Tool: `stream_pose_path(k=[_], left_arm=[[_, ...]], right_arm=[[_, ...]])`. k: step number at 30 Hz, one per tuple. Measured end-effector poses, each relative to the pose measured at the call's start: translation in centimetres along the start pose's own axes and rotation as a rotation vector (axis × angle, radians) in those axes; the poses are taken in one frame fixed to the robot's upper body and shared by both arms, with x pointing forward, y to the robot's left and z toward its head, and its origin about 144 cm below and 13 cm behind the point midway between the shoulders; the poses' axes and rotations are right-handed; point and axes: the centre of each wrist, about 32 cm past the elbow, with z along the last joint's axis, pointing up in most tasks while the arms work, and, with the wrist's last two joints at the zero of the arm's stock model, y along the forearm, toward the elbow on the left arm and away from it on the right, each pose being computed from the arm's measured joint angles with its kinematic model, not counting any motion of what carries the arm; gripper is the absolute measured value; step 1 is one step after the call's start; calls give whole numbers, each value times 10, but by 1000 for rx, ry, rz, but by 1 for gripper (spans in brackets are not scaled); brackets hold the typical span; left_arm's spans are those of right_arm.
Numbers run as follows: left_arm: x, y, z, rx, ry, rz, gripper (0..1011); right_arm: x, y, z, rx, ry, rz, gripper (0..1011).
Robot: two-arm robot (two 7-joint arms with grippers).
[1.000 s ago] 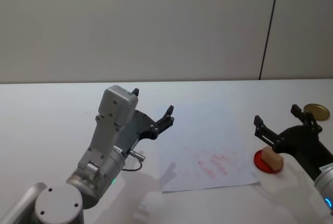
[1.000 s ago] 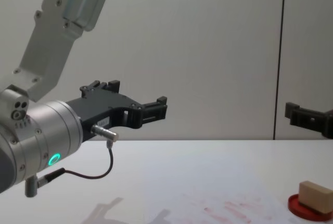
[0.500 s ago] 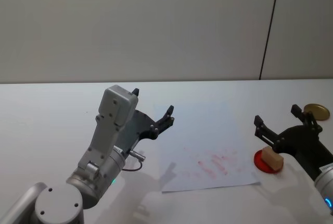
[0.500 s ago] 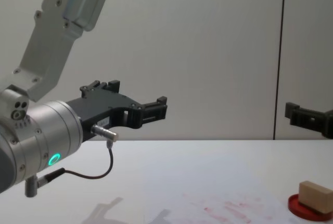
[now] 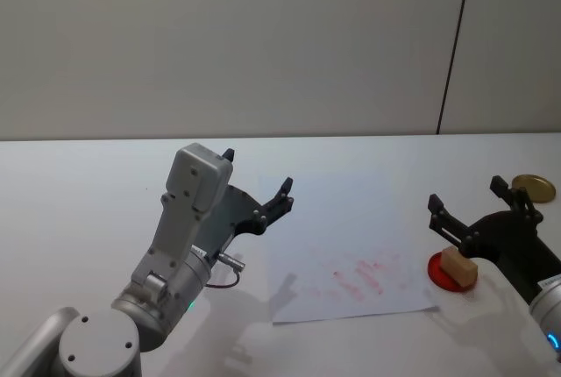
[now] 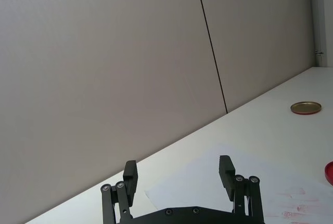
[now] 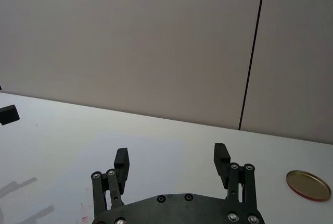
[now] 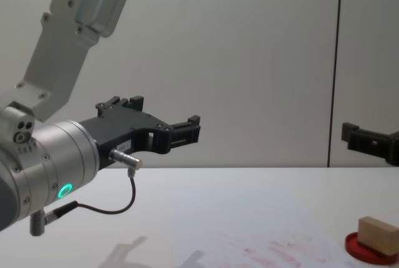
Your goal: Use the one hand to pick up the stamp and affix it onto the A4 paper.
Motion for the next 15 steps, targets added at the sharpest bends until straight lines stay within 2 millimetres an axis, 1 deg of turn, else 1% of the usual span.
stream_pose_path(k=[15], left_arm=[[0, 0, 0, 0, 0, 0, 993]], right_arm=[[0, 0, 0, 0, 0, 0, 1000]])
